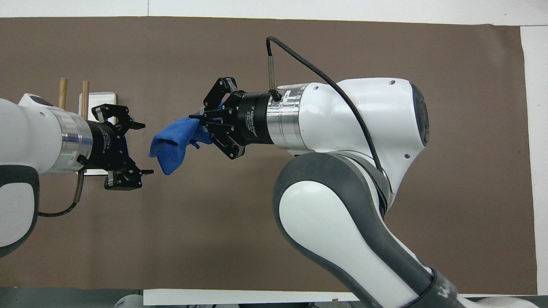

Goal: Right arm passes towel to left arm to hang
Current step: 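Grasp the towel with the left gripper next to the right gripper, then open the right gripper and withdraw it while the left gripper pulls the towel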

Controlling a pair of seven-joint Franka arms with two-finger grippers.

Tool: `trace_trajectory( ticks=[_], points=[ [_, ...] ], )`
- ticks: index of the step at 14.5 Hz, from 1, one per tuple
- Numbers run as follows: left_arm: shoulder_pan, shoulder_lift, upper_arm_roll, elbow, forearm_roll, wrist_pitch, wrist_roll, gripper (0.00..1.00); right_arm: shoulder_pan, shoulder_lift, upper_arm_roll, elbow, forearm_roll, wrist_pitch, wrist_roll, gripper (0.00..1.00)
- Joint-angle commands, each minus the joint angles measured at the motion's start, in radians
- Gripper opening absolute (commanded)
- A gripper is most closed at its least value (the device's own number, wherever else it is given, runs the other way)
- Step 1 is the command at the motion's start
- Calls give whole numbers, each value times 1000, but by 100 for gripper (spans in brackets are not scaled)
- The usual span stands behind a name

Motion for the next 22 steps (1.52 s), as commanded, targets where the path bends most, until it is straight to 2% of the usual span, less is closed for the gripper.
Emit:
trace_trajectory(
  ticks=[1, 3, 4, 7, 12, 14, 19, 20, 21, 22],
  points=[
    [-57, -34, 10, -63, -15, 67, -45, 100, -8, 9, 11, 10, 15, 5, -2, 0],
    [-69, -27, 10, -64, -25, 91, -56, 99, -8, 10, 11, 10, 15, 3, -2, 0],
    [-69, -14, 10, -72, -35, 138, -70, 92, -10, 9, 11, 10, 14, 3, -3, 0],
    [-63, -2, 12, -79, -37, 206, -70, 54, -8, 9, 11, 10, 12, 3, -3, 0],
    [-60, -2, 10, -78, -37, 183, 56, 10, -8, 9, 11, 10, 11, 0, -5, 0],
    [-60, -2, 12, -78, -37, 177, 59, 5, -10, 9, 11, 10, 11, -1, -5, 0],
    [-54, -2, 15, -76, -37, 177, 67, 1, -10, 7, 11, 10, 9, -6, -5, 0],
    [-54, -2, 15, -76, -37, 177, 67, 1, -11, 6, 9, 10, 9, -9, -5, 8],
    [-54, 0, 15, -75, -37, 179, 67, 1, -14, 3, 8, 7, 8, -10, -8, 34],
    [-54, -2, 15, -75, -37, 180, 67, 1, -13, 0, 5, 7, -3, -7, -19, 82]
  ],
)
